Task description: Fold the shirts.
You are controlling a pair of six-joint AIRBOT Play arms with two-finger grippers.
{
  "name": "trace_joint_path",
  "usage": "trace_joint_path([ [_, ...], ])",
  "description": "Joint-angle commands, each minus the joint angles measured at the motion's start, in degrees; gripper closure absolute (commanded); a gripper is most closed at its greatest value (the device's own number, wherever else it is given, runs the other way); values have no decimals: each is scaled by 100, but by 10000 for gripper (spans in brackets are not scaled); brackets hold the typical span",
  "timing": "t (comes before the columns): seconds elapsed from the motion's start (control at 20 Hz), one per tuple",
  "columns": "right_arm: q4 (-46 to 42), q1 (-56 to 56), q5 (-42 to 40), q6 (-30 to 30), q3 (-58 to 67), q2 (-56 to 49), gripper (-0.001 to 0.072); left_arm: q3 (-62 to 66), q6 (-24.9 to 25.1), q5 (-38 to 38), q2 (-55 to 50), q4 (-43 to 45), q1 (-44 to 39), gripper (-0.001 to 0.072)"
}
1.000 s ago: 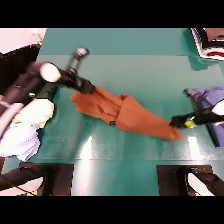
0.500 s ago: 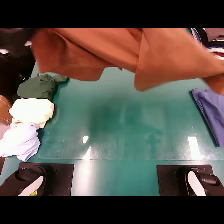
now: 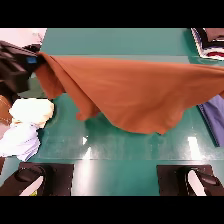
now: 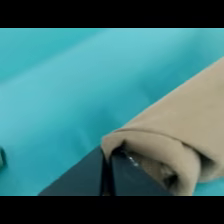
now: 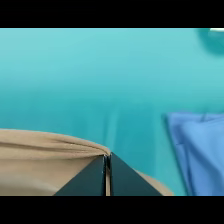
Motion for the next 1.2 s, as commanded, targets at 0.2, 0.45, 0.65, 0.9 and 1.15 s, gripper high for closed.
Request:
trace_joint_path([
  [0.2,-317,1263,-811,0,7,-1895,699,-1021,-168,564,-1373,214,15,681],
  [0.45,-339,1338,-337,-7,951,-1567,699,-221,-232,140,-629,573,15,681],
  [0.65,-621,1233,232,44,1690,-651,699,728,-238,-109,372,560,15,681],
  [0.9,-527,420,1128,155,2050,-562,699,1036,-402,-289,551,562,15,682],
  [1.15,-131,872,1220,166,1128,-1676,699,-238,-393,-909,-553,376,15,681],
])
